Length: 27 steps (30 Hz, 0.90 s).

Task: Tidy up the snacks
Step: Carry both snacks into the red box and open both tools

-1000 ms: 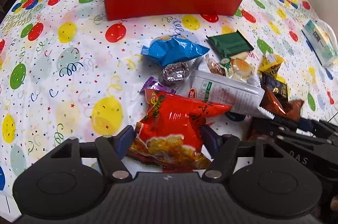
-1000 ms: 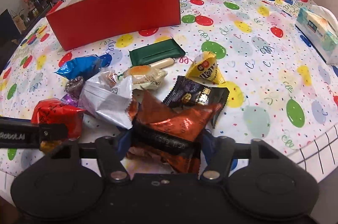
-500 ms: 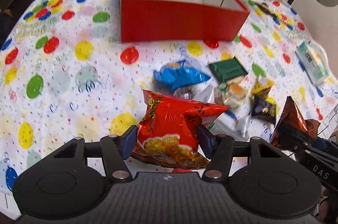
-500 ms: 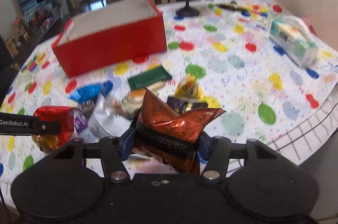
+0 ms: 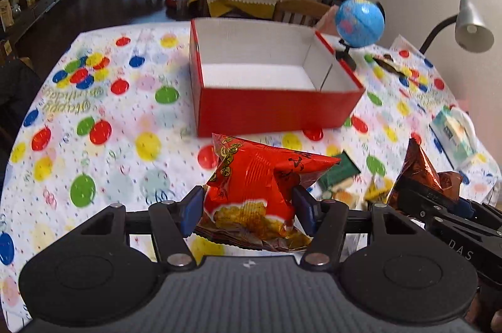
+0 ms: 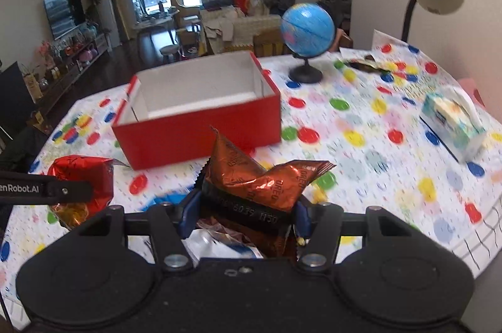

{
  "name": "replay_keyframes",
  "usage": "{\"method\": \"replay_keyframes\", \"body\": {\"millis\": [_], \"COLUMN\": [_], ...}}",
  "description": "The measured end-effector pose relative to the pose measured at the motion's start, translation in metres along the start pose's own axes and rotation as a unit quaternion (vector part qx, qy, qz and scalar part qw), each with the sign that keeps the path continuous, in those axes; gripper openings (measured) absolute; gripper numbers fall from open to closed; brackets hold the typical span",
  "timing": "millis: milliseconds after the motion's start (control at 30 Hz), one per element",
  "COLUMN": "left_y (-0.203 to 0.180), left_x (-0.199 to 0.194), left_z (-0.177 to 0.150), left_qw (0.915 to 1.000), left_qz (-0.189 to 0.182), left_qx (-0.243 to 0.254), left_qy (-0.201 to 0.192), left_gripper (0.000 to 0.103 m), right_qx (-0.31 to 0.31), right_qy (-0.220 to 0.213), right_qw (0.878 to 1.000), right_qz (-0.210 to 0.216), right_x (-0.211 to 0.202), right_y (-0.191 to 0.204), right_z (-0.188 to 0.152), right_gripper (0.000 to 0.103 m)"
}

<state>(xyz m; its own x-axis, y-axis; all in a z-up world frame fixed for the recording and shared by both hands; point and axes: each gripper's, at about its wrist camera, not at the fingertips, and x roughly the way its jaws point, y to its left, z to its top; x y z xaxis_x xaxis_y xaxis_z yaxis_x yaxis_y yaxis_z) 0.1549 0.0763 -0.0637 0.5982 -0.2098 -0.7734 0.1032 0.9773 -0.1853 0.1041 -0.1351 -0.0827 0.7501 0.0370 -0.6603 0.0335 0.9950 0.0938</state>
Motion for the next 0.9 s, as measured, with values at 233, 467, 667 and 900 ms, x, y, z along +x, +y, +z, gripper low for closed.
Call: {"method": "replay_keyframes", "body": {"millis": [233, 467, 667, 900], "left_y": [-0.004, -0.014, -0.025, -0.029], "left_x": [-0.003, 0.011, 0.033, 0.074], "left_z": [0.031, 0.07, 0.102, 0.138], "left_qw": [0.9997, 0.9987, 0.9973, 0.9957], "left_qz": [0.004, 0.032, 0.056, 0.083], "left_qx": [-0.004, -0.013, -0.015, -0.02], "left_qy": [-0.023, -0.037, -0.044, -0.034], "left_gripper": [0.06, 0.06, 0.06, 0.06], "right_qx": [-0.02, -0.04, -0.066, -0.089], "right_qy": [-0.012, -0.02, -0.019, -0.001], "right_qw": [1.0, 0.998, 0.994, 0.99], "right_qz": [0.021, 0.05, 0.083, 0.107], "right_x": [0.009, 0.036, 0.068, 0.116], "right_y": [0.01, 0.011, 0.012, 0.013], "right_z": [0.037, 0.079, 0.115, 0.146], "right_gripper": [0.058, 0.058, 0.058, 0.058]}}
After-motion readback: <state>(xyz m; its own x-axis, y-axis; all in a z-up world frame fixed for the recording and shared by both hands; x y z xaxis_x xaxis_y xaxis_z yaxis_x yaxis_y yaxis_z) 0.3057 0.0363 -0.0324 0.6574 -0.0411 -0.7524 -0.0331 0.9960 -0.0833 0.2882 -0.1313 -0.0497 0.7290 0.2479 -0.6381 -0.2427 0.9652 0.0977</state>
